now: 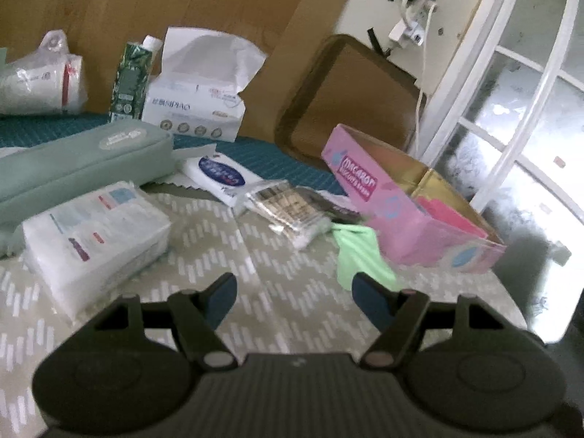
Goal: Organize soft objects
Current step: 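Grasp the light green cloth with the right gripper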
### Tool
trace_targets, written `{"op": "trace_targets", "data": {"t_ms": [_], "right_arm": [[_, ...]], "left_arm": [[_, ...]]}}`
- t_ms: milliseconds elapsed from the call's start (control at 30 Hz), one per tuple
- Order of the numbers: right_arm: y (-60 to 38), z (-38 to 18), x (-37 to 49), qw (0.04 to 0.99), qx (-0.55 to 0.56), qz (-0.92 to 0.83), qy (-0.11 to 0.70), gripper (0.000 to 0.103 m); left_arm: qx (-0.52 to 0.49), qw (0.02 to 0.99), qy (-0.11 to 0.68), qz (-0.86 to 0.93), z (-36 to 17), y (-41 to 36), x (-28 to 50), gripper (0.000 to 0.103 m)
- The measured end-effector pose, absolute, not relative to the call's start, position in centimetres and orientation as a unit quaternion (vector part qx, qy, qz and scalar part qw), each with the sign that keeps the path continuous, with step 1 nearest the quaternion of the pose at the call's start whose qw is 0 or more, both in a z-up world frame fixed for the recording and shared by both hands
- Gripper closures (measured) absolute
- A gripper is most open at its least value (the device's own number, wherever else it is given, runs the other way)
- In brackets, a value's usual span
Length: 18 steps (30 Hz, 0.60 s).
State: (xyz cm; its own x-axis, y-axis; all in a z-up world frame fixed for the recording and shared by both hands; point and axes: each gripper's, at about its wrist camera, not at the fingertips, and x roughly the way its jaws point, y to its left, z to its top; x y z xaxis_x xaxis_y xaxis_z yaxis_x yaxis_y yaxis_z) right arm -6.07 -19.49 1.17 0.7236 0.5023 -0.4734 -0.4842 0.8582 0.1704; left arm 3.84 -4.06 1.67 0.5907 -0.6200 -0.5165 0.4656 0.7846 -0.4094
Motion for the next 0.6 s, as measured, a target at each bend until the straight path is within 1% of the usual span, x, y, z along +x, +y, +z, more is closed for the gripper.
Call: {"op": "trace_targets", "data": {"t_ms": [67, 133, 167, 200, 233, 267, 333, 367, 400, 467, 600], "right_arm": [[-19.4, 2.0, -6.6, 0.949, -0.021, 0.225, 0.219, 0.097], [-20.8, 2.2, -5.3, 0.968, -0.029, 0.150, 0.198, 0.085], [-21.9, 2.2, -4.2, 0.973, -0.019, 0.111, 0.199, 0.069], [-23.0, 2.0, -3.1, 0.976, -0.007, 0.080, 0.204, 0.057], [-24.0, 1.7, -1.6, 0.975, 0.001, 0.052, 0.216, 0.054], [-24.6, 1.3, -0.3, 0.972, 0.002, 0.035, 0.233, 0.053], [-25.6, 0.3, 1.8, 0.964, 0.010, 0.028, 0.264, 0.055], [-26.0, -0.2, 2.6, 0.960, 0.015, 0.032, 0.279, 0.071], [-26.2, -0.5, 2.9, 0.953, 0.029, 0.043, 0.297, 0.098], [-26.2, -0.1, 2.1, 0.952, 0.061, 0.075, 0.291, 0.098], [-22.6, 2.6, -2.1, 0.946, 0.063, 0.192, 0.252, 0.098]], "left_arm": [[-0.117, 0.887, 0.329, -0.303, 2.1, -3.7, 3.4, 0.031], [-0.119, 0.889, 0.326, -0.300, 2.5, -3.3, 2.9, 0.030], [-0.121, 0.889, 0.325, -0.299, 2.7, -3.1, 2.7, 0.030], [-0.123, 0.890, 0.324, -0.298, 2.8, -3.0, 2.6, 0.029], [-0.126, 0.890, 0.323, -0.298, 2.9, -2.8, 2.3, 0.028], [-0.130, 0.889, 0.323, -0.297, 2.9, -2.7, 2.2, 0.028], [-0.134, 0.888, 0.326, -0.296, 2.9, -2.7, 2.0, 0.028], [-0.134, 0.887, 0.328, -0.296, 2.9, -2.7, 2.0, 0.028], [-0.134, 0.887, 0.329, -0.294, 2.9, -2.6, 1.9, 0.028], [-0.133, 0.889, 0.330, -0.290, 2.9, -2.4, 1.8, 0.028], [-0.138, 0.891, 0.328, -0.282, 3.0, -1.2, 1.4, 0.028]]}}
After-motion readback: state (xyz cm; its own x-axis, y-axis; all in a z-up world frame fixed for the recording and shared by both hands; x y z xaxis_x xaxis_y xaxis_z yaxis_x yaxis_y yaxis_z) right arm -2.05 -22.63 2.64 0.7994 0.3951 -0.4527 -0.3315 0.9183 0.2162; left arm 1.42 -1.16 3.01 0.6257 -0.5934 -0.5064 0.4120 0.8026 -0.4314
